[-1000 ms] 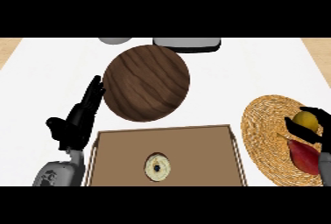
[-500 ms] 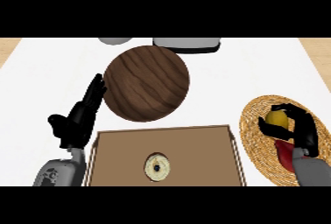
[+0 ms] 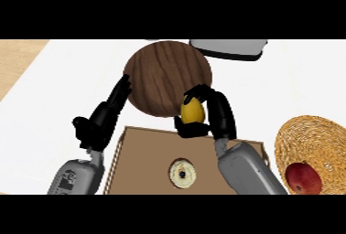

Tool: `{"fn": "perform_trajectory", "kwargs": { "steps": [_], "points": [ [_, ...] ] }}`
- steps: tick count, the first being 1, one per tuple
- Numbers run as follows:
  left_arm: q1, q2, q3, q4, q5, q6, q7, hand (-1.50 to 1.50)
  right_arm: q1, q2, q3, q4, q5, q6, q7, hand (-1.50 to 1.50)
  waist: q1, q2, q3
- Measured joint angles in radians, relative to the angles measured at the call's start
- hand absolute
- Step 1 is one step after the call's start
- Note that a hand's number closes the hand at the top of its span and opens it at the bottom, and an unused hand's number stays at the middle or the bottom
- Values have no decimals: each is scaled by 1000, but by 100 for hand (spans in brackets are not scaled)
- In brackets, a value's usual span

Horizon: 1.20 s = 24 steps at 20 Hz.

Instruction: Pick the lemon from the placemat and place it in the bowl

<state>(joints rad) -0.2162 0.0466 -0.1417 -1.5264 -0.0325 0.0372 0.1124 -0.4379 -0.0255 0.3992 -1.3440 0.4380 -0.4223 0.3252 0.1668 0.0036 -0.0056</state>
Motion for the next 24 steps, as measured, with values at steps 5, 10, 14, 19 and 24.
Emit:
{"fn": "perform_trajectory", "kwargs": {
  "steps": [5,10,14,19,24],
  "points": [
    [-7,-4,-8,20,-5,-3,5,0,-177,18,198,-15,72,-172,123,150,-2,-7,0],
    [-17,-8,-2,31,-12,10,13,0,-381,23,311,21,161,-267,333,150,-20,-15,-2],
    [-12,-7,2,46,-15,14,5,0,-548,23,352,66,209,-256,514,150,-35,-19,-3],
    [-11,-8,6,50,-17,17,-7,0,-775,21,353,145,227,-214,703,150,-40,-16,-3],
    [-17,0,20,56,-14,15,-18,0,-966,18,334,259,212,-181,777,150,-43,-8,-3]
  ]
}}
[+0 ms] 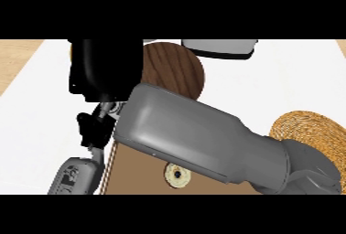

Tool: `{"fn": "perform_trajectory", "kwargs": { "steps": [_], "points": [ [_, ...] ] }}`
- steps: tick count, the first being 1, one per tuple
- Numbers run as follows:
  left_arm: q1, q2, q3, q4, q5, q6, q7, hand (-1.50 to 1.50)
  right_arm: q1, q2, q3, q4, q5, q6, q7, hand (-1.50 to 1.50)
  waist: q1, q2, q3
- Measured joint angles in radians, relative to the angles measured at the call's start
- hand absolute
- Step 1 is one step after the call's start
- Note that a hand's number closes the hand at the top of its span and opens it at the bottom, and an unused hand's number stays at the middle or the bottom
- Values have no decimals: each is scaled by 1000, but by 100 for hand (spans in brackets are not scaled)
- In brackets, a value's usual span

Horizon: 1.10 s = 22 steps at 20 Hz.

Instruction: Pick the lemon from the placemat and place it in the bowl

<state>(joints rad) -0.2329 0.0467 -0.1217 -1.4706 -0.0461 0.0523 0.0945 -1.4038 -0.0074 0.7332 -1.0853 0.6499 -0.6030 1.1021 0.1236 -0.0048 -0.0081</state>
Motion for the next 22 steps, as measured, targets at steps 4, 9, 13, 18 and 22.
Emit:
{"fn": "perform_trajectory", "kwargs": {
  "steps": [4,9,13,18,22],
  "points": [
    [0,6,4,-3,0,-2,-1,0,-97,-1,-9,91,-42,2,27,150,-3,7,1],
    [-3,4,16,-5,-2,11,0,0,-170,0,18,228,-73,33,57,150,-24,10,2],
    [15,10,20,-22,5,4,-5,0,-186,1,64,330,-101,68,59,150,-29,12,2],
    [21,4,24,-18,-1,16,-13,0,-161,0,97,426,-118,59,26,150,-46,15,4],
    [26,13,35,-30,2,15,-5,0,-105,1,117,482,-123,36,-5,150,-59,15,5]
  ]
}}
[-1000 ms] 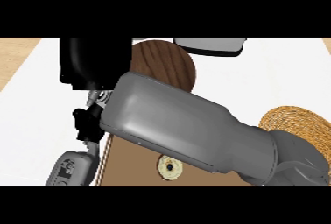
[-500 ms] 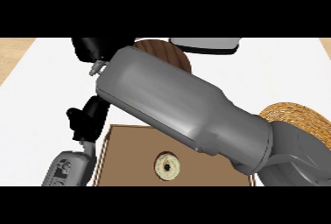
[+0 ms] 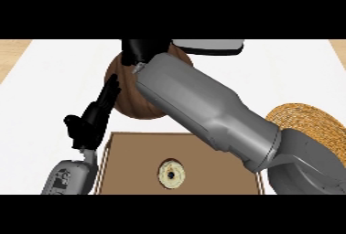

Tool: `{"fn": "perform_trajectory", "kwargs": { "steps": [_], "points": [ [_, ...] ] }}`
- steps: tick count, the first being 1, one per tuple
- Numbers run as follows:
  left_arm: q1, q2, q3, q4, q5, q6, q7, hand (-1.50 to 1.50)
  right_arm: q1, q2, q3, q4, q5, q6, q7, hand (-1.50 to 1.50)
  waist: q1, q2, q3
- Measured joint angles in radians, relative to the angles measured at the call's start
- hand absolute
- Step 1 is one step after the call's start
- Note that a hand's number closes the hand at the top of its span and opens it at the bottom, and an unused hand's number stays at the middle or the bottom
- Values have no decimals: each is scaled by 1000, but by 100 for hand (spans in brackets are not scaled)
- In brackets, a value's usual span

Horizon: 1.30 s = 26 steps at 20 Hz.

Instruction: Pick the lemon from the placemat and place it in the bowl

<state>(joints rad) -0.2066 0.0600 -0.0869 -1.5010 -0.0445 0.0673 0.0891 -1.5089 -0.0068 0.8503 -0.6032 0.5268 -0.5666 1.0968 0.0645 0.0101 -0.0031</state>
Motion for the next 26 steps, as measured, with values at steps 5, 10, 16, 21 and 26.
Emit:
{"fn": "perform_trajectory", "kwargs": {
  "steps": [5,10,16,21,26],
  "points": [
    [11,8,11,-12,11,-11,-3,0,65,1,-3,76,-10,-35,-45,150,-8,1,1],
    [12,7,10,-27,10,-10,4,0,158,3,-48,90,-78,-71,-92,-150,-11,2,2],
    [36,-3,-1,-34,-4,-1,-3,0,278,6,-115,41,-196,-117,-231,-150,-12,4,3],
    [45,-2,1,-45,-6,0,1,0,323,5,-165,4,-247,-203,-394,-150,-18,2,3],
    [59,-10,3,-31,-11,8,-15,0,320,4,-214,-24,-239,-309,-491,-150,-33,-3,3]
  ]
}}
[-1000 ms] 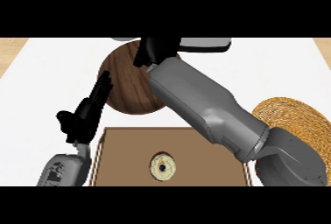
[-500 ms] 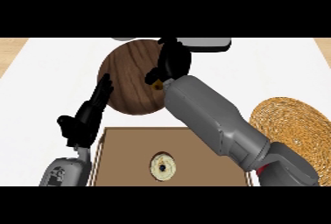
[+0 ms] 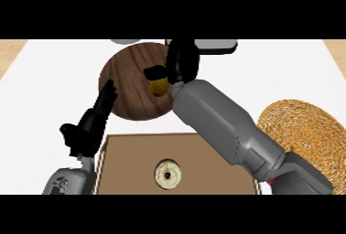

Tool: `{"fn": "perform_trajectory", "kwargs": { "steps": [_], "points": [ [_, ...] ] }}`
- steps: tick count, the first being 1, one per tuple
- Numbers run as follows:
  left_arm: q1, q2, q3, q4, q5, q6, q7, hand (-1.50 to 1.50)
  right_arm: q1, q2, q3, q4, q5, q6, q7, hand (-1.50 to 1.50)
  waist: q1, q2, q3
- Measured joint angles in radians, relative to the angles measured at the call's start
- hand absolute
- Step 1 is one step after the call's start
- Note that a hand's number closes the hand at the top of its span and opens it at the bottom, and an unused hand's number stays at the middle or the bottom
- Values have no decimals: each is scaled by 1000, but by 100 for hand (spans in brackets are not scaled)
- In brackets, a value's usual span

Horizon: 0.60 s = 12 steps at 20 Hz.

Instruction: Pick the lemon from the placemat and place it in the bowl

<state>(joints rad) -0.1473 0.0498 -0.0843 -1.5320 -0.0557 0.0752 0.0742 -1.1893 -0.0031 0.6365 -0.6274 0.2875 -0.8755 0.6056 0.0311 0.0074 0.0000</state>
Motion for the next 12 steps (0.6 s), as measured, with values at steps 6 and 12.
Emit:
{"fn": "perform_trajectory", "kwargs": {
  "steps": [6,12],
  "points": [
    [1,19,31,4,13,-9,-6,0,25,-1,-59,-100,-2,-54,8,-150,-21,-8,0],
    [13,15,39,0,13,-2,-3,0,160,-26,-114,-305,-13,-70,-10,-150,-38,-12,0]
  ]
}}
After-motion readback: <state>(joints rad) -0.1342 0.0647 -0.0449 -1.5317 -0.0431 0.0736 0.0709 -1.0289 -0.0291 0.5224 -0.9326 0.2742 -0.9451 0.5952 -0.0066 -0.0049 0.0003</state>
